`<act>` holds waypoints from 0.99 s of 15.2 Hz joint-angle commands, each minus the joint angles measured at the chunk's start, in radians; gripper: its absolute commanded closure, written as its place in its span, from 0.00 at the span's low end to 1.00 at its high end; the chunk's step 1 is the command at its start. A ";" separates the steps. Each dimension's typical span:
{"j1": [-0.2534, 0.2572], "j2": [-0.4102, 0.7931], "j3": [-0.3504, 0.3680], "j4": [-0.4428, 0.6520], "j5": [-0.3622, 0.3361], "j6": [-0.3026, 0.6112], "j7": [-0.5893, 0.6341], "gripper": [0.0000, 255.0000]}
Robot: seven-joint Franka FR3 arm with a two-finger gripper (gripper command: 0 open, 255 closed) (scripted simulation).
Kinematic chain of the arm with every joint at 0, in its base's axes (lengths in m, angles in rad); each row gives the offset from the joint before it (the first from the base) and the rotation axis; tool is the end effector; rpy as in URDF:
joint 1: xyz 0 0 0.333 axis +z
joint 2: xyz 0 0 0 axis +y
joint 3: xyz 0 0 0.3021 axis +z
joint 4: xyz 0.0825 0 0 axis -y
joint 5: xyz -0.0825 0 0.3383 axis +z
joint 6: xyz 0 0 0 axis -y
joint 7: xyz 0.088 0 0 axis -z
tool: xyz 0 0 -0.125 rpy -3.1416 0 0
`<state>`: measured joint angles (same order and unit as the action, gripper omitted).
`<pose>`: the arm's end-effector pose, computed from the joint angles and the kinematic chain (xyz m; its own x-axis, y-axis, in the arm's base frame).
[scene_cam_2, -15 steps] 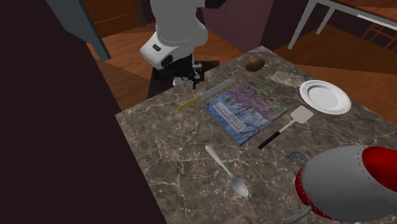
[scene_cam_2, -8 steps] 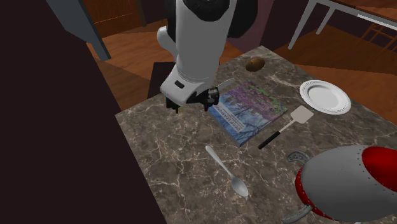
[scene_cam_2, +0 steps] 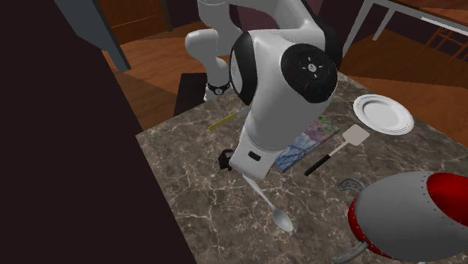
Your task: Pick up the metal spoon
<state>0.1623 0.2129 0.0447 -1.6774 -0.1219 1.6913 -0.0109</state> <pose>0.5447 0.0986 0.4438 0.9533 0.2271 -0.1993 0.2510 -0.9624 0.1039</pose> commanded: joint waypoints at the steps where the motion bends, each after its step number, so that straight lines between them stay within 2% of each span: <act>1: 0.012 0.076 0.009 0.075 -0.015 -0.005 -0.014 0.00; 5: 0.046 0.244 0.025 0.269 -0.048 -0.043 -0.039 0.00; 6: 0.048 0.255 0.025 0.282 -0.050 -0.046 -0.041 0.00; 13: 0.046 0.274 0.024 0.209 -0.053 0.045 -0.028 0.00; 15: 0.046 0.274 0.024 0.209 -0.053 0.045 -0.028 0.00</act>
<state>0.2086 0.4835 0.0691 -1.4686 -0.1745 1.7325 -0.0391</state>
